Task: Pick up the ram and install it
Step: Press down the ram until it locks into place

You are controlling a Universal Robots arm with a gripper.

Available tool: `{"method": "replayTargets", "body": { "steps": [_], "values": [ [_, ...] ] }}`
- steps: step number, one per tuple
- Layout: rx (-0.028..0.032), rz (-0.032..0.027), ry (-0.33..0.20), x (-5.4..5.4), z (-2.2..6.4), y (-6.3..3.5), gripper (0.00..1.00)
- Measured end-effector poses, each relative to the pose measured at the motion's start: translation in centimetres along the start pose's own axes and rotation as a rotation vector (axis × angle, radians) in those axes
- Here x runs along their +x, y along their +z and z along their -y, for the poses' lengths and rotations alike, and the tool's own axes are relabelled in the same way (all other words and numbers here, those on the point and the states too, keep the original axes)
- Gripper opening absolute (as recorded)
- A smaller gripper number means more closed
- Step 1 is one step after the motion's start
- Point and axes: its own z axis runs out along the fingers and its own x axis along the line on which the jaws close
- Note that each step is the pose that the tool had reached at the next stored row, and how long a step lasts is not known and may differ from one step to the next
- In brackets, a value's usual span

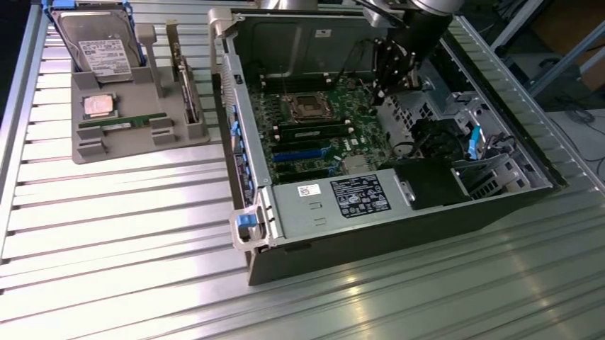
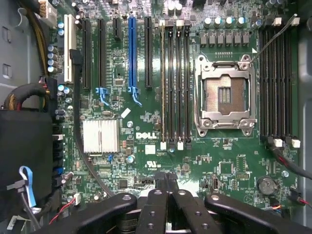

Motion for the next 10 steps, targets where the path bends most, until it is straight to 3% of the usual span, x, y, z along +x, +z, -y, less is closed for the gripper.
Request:
{"method": "replayTargets", "body": {
  "steps": [1, 2, 6, 10],
  "values": [
    [0.0, -0.0001, 0.0, 0.0, -0.37, 0.35, 0.11],
    [0.0, -0.0001, 0.0, 0.0, -1.26, 1.12, 0.11],
    [0.0, -0.0002, 0.0, -0.1, -2.5, 2.98, 0.11],
    [0.0, 0.0, 0.0, -0.3, -2.74, 4.62, 0.11]
  ]
}}
